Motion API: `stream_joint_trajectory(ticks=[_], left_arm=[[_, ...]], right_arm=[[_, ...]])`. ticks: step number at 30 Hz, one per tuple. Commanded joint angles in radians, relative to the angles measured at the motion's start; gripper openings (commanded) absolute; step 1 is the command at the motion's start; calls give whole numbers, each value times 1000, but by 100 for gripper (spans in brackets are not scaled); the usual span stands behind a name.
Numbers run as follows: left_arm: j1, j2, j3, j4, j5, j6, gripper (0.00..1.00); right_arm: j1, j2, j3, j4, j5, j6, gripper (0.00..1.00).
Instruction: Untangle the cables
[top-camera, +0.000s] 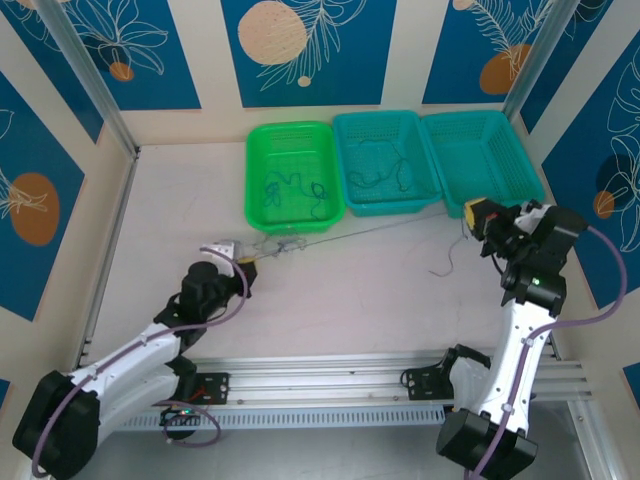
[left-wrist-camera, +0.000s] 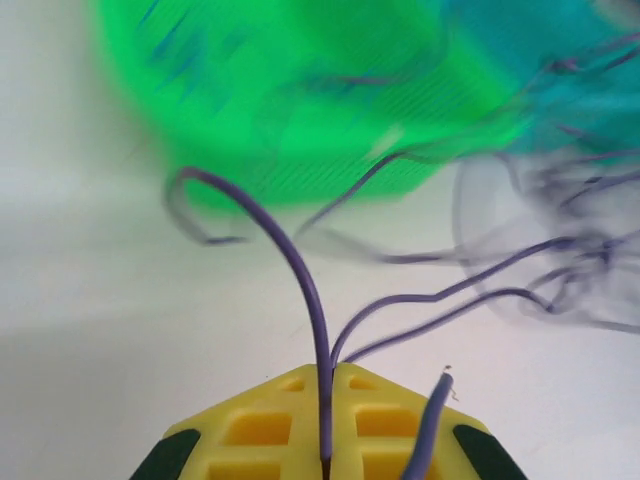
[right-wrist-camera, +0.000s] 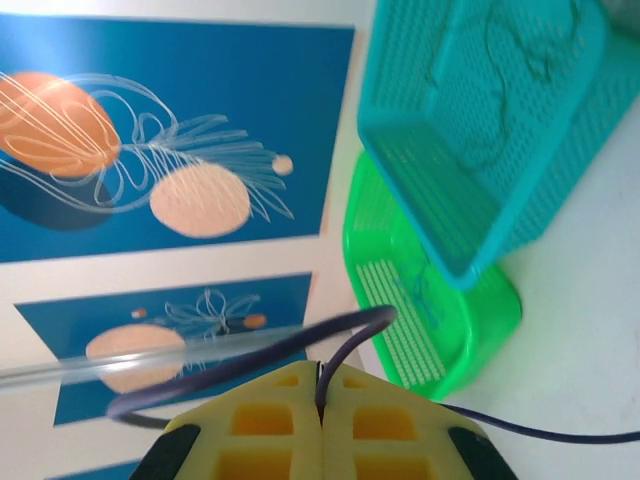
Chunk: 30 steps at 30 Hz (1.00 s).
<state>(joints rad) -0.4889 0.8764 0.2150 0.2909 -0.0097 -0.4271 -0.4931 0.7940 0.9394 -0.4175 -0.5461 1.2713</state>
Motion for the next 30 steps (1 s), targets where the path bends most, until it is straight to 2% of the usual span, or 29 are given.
stream_joint_trajectory(ticks=[1, 4, 10, 11, 13, 17, 19, 22, 25, 30], left_arm=[[44, 26, -13, -179, -88, -71, 0], [76, 90, 14, -169, -36, -69, 0], [94, 143, 47, -175, -36, -52, 0], [93, 141, 49, -166, -13, -38, 4], [93, 119, 40, -94, 87, 2, 18], [85, -7, 35, 26, 275, 60, 42], [70, -79, 47, 36, 321, 90, 50], [31, -140, 83, 18, 381, 143, 60], [-41, -115, 111, 55, 426, 174, 69], [-281, 93, 224, 110, 349, 293, 78]], right_arm=[[-27, 3, 121, 42, 109, -31, 0], [-36, 33, 189, 23, 122, -37, 0], [-20, 70, 269, 36, 123, -49, 0], [9, 74, 271, 49, 121, -55, 0], [86, 87, 274, 73, 114, -78, 0], [366, 102, 251, 86, 171, -186, 0], [491, 103, 227, 104, 215, -225, 0], [634, 113, 210, 126, 271, -262, 0], [724, 135, 228, 118, 319, -285, 0], [779, 154, 304, 81, 386, -296, 0]])
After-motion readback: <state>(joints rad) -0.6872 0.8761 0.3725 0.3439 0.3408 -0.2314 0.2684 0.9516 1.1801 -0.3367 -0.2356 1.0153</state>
